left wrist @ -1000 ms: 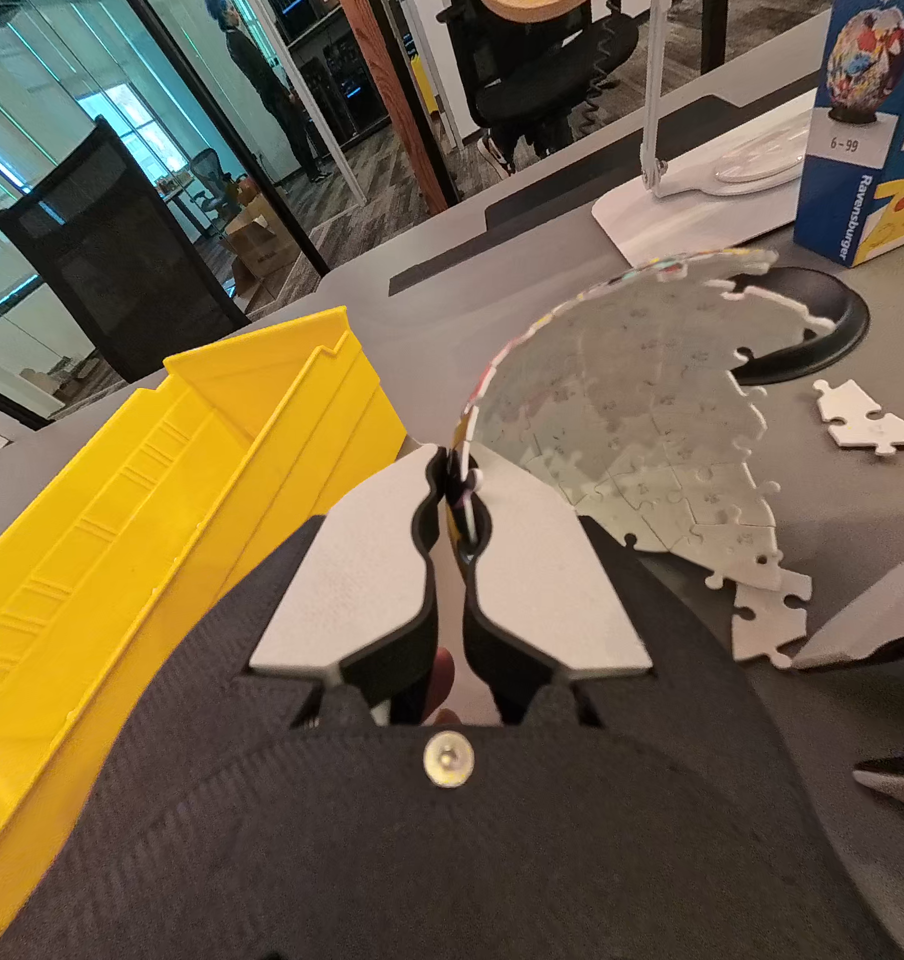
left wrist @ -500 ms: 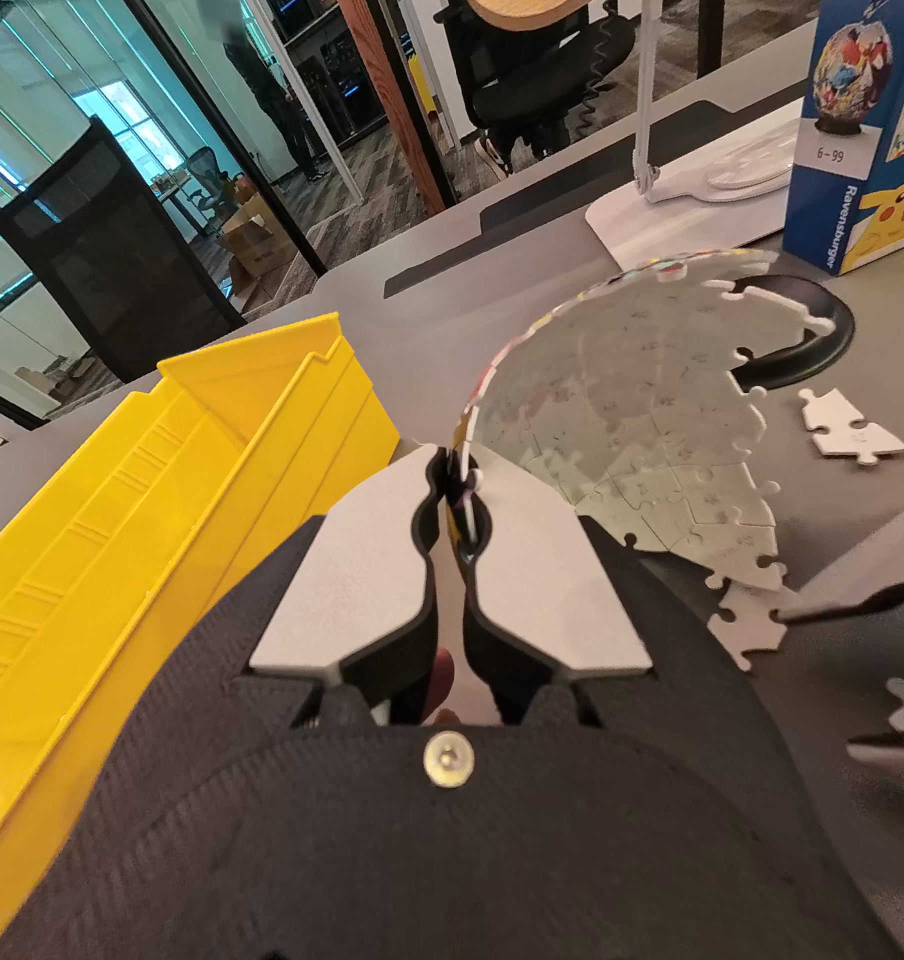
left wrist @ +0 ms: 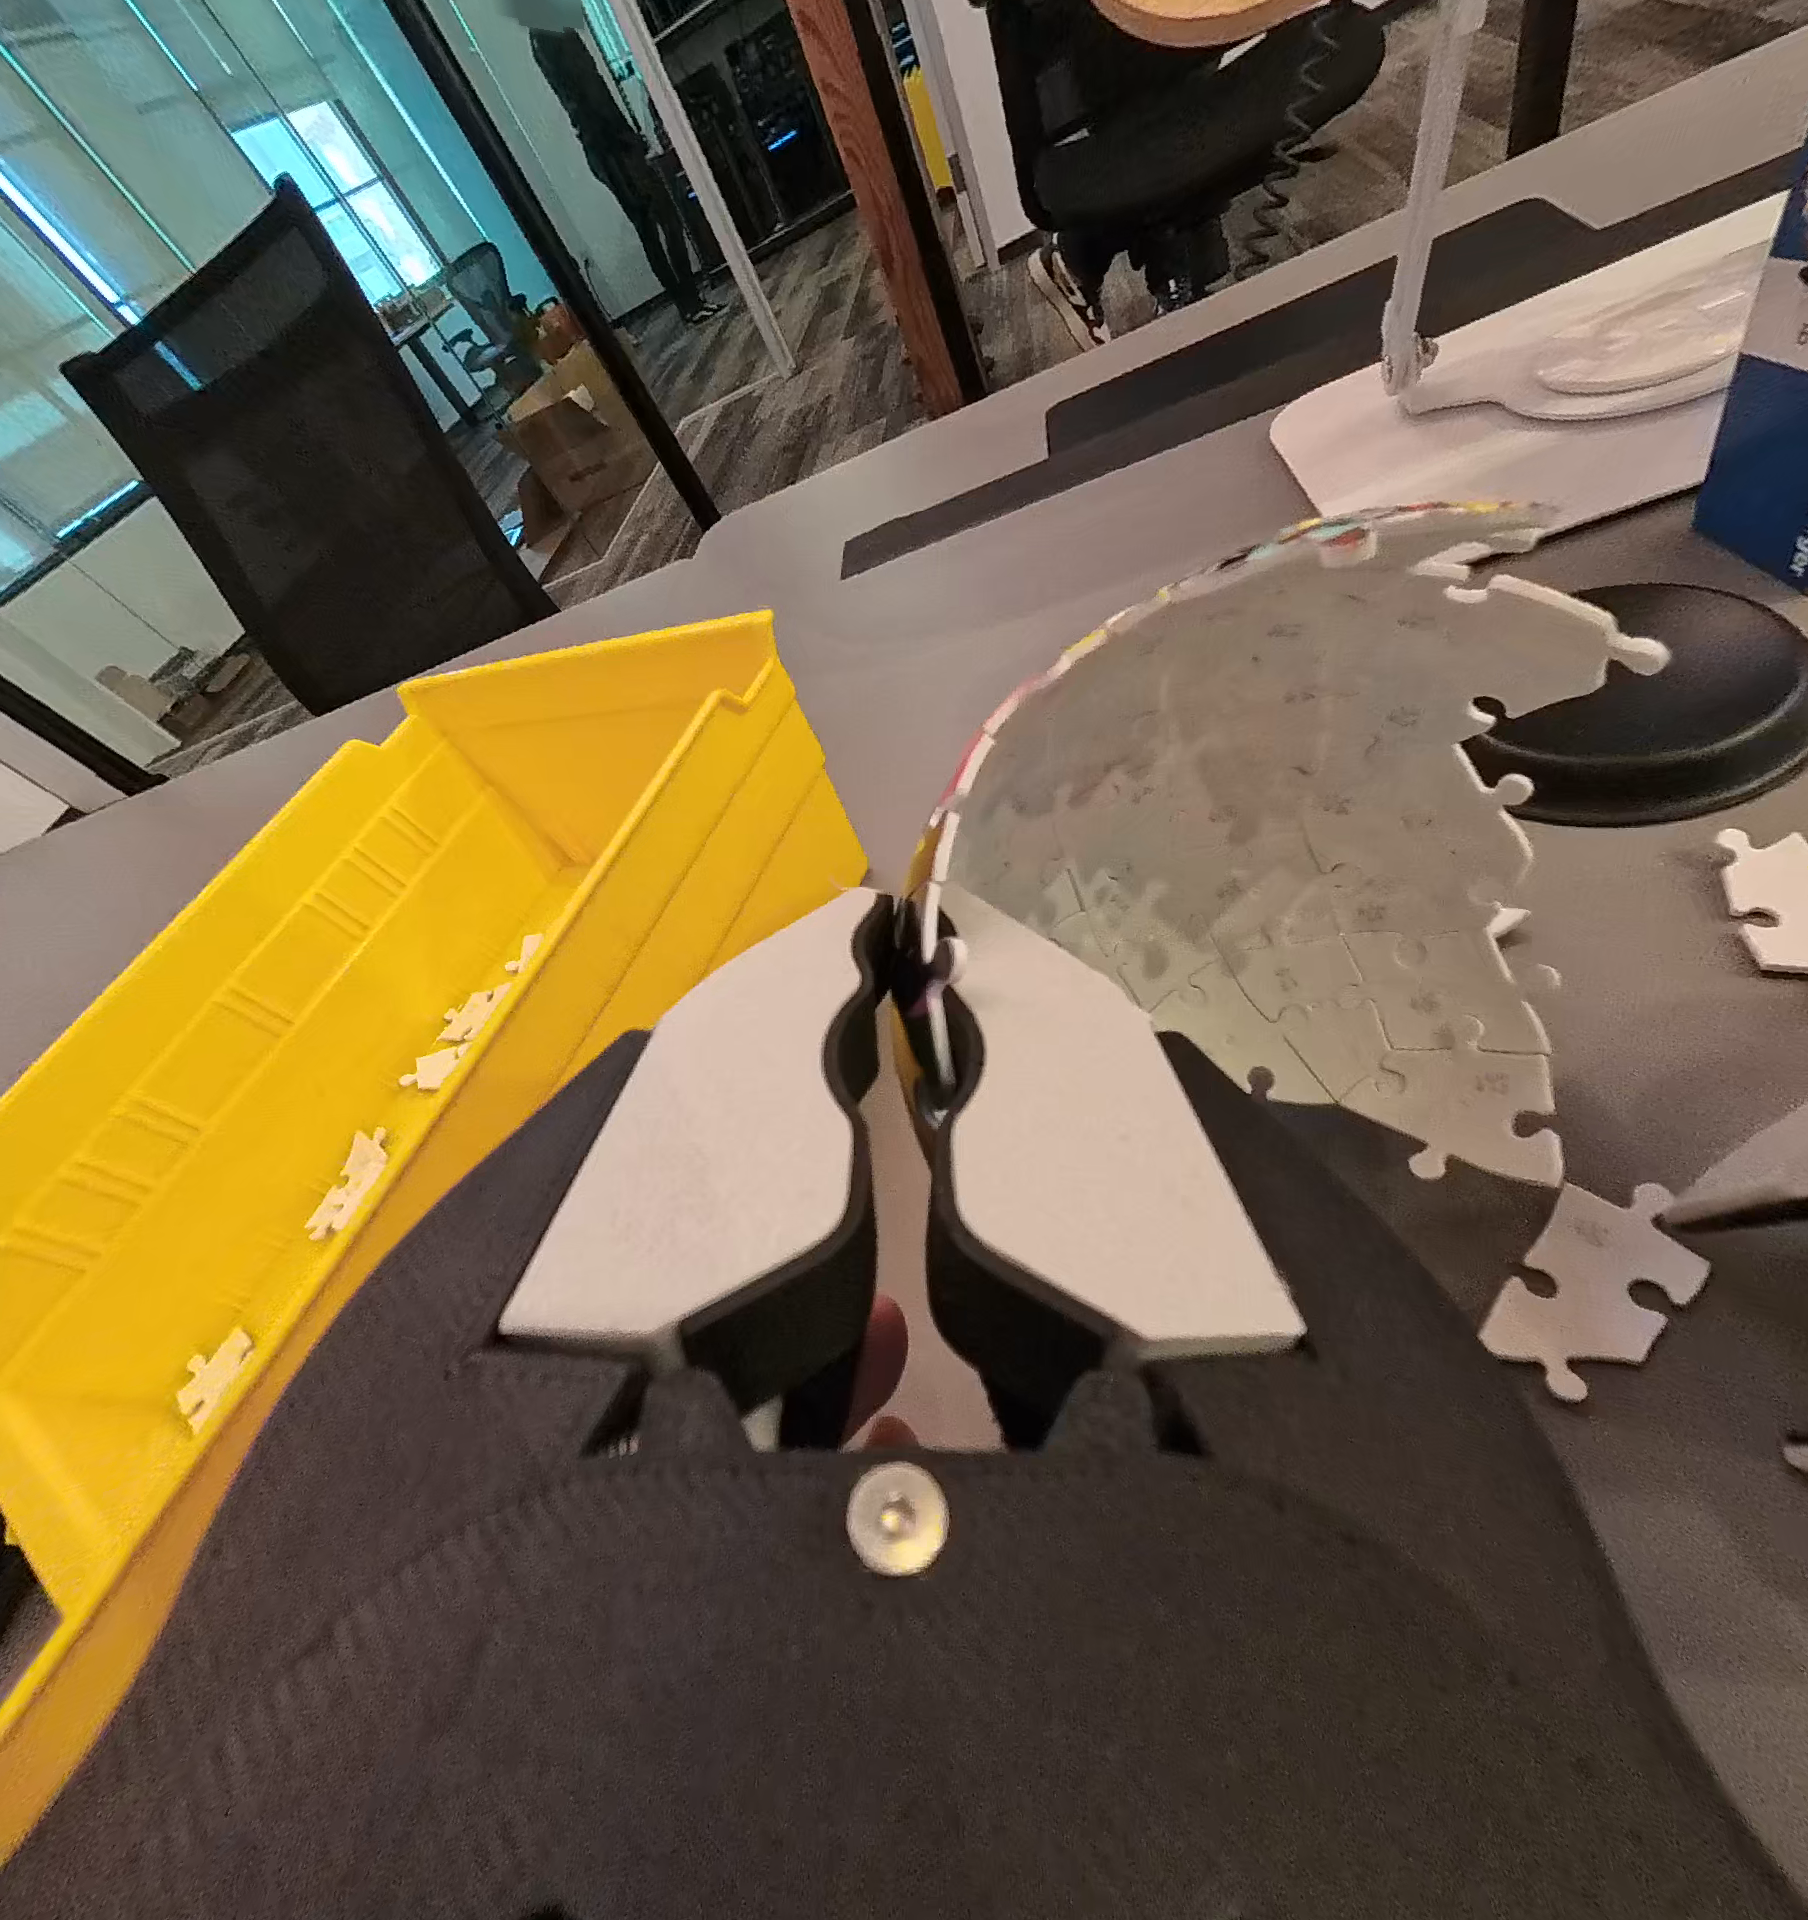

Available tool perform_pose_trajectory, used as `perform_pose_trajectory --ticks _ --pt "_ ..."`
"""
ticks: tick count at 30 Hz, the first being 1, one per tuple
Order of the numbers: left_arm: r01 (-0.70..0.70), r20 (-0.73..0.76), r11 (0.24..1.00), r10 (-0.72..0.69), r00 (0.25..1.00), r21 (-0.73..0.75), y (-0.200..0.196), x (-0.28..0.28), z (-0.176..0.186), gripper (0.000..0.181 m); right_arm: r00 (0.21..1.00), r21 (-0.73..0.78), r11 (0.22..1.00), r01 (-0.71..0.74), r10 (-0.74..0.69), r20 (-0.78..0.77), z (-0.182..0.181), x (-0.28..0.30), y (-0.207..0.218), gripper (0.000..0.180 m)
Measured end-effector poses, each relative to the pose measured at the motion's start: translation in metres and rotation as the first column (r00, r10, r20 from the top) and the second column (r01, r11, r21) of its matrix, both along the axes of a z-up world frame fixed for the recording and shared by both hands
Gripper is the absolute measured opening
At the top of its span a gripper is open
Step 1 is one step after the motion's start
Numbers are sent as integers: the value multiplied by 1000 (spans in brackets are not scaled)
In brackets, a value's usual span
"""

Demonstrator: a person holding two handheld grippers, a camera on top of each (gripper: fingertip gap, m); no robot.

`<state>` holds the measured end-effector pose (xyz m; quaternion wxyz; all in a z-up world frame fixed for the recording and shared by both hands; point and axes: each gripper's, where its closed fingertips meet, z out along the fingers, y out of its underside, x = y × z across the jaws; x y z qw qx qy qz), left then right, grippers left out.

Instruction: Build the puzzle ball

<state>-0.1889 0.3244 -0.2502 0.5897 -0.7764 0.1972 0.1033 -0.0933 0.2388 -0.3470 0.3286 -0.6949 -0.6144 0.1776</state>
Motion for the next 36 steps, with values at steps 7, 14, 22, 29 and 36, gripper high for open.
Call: perform_pose_trajectory --ticks 7,14,22,29,36 --pt "11 -2 1000 -11 1000 -2 -1 4 -2 5 1000 -37 999 -17 17 -5 -1 -7 -10 30" --pt "18 0 1000 -18 1000 -3 -2 4 -3 5 999 -71 997 19 -22 -43 6 -8 -6 33" --pt "7 23 1000 -7 1000 -8 0 -3 -4 5 997 -136 989 49 -56 -54 -3 -5 3 50" --pt "9 21 1000 -9 1000 -9 1 -3 -5 5 998 -154 987 39 -47 -45 -1 -6 -4 46" --pt "15 5 1000 -15 1000 -15 -1 1 -9 5 998 -164 986 41 -47 -34 -2 -6 -12 46"
